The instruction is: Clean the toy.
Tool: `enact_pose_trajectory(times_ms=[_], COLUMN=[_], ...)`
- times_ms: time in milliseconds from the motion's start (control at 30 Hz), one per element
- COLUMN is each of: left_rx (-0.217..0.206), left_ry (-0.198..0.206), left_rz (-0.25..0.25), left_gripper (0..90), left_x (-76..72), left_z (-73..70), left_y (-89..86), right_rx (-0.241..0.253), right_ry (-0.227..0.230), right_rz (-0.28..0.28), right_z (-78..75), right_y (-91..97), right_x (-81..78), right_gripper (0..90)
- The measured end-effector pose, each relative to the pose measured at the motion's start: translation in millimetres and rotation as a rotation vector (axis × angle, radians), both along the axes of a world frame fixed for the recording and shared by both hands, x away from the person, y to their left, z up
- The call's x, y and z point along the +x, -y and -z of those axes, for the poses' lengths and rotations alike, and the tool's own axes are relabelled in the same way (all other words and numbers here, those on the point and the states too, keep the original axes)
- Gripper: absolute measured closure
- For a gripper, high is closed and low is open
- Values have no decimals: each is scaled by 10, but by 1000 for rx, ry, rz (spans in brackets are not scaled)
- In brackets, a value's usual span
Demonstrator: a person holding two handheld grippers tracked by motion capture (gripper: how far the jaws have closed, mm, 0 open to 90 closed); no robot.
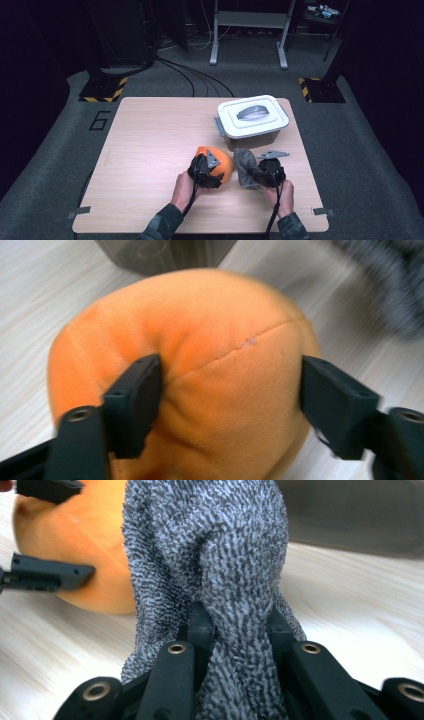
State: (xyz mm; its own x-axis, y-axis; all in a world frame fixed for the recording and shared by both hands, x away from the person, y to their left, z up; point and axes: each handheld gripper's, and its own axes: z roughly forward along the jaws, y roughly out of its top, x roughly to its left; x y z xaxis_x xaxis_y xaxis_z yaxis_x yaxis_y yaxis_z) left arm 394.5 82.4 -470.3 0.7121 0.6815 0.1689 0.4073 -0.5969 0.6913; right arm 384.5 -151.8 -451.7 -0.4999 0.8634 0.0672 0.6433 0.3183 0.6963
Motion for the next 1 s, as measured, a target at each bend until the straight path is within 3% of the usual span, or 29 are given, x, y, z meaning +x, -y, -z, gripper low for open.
enact_pose_trajectory(times_ms=[100,200,300,400,533,667,767,800,900,1000], left_rx=[12,-40,-128,-282,-393,-436,-441,-439,-435,-459], left_ry=[23,20,0,-57,-127,-158,-160,-164,-164,-173], left_rz=[-2,-4,-18,-29,-23,-37,-47,-49,-44,-52], left_gripper=[474,598,665,683,688,687,688,688,688,688], left_x=[-18,-18,-16,-12,-70,-82,-35,-28,-7,-1], left_z=[46,42,-4,-65,-113,-8,52,67,94,98], left_y=[15,-49,-171,-374,-544,-586,-612,-607,-593,-617], right_rx=[-4,1,3,7,41,57,14,-11,-5,-50], right_ry=[-16,-20,-16,10,43,66,32,29,6,-32], right_rz=[19,21,20,10,-28,-116,-164,-147,-129,-99], right_z=[44,97,92,15,-171,-275,-143,-76,58,173], right_y=[61,83,87,92,-40,-379,-653,-719,-645,-512], right_x=[-27,-36,-44,-61,-110,-98,14,30,92,101], right_gripper=[726,726,726,727,727,727,729,730,730,730])
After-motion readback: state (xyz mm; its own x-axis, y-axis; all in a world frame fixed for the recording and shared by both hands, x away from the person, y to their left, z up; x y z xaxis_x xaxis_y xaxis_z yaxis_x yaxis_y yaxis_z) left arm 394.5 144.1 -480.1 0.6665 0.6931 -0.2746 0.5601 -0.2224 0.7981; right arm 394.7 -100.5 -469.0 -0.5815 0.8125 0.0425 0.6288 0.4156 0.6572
